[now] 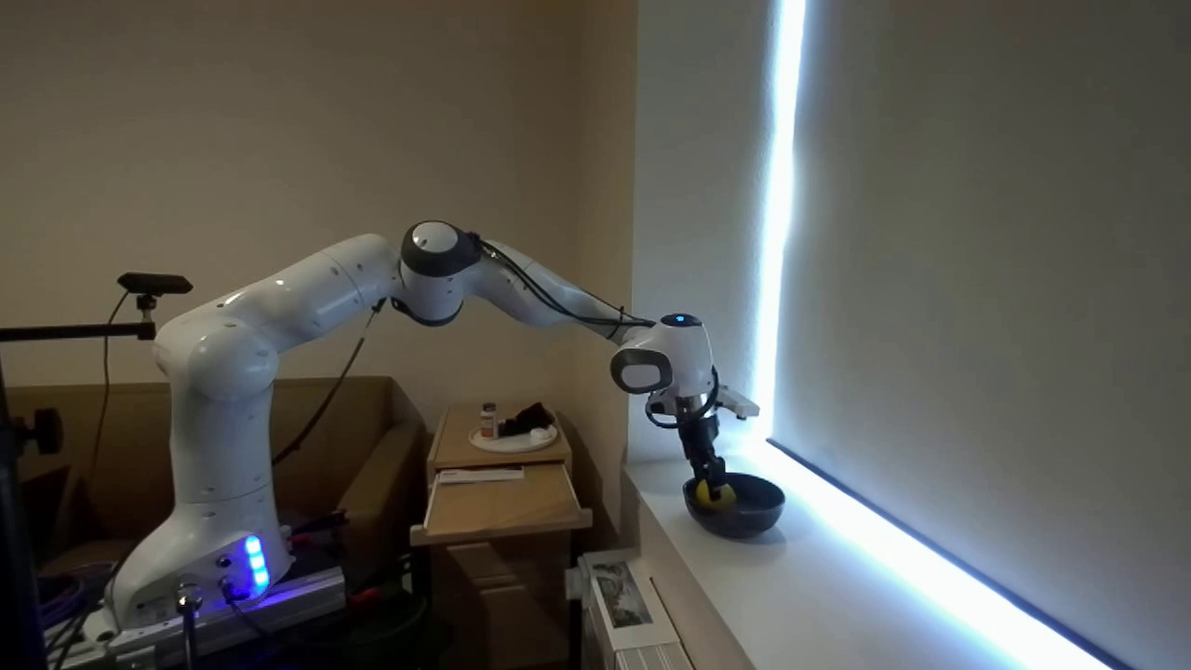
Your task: Put the black sock on the white plate, put the white bar of soap on the plate, pick up the lemon from the bowl on the windowsill and put it on the plate
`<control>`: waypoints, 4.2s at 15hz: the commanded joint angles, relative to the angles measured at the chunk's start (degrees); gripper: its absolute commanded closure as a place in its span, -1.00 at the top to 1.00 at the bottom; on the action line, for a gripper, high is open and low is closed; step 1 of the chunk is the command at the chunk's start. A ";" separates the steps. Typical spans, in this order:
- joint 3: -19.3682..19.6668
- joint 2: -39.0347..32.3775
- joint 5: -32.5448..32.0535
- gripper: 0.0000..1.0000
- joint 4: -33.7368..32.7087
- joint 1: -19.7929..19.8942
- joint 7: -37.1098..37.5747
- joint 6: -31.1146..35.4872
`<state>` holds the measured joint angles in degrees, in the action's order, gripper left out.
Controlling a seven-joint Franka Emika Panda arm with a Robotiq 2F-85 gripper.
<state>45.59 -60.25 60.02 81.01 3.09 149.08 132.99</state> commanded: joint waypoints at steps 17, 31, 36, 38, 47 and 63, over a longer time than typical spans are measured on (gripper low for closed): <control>4.74 -3.26 14.90 1.00 1.29 -2.81 0.03 1.33; 5.26 -5.56 13.00 0.17 0.97 -2.46 0.01 -2.14; 5.36 -5.46 12.79 0.02 0.79 -2.40 0.01 -1.62; -1.16 0.34 6.15 0.02 1.23 2.06 -0.20 1.22; -11.65 22.79 -13.91 0.02 7.91 16.87 -23.30 -9.06; -22.91 42.38 -31.37 0.02 30.00 15.01 -40.28 -7.87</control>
<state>25.92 -24.81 32.76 103.54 21.74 110.47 121.34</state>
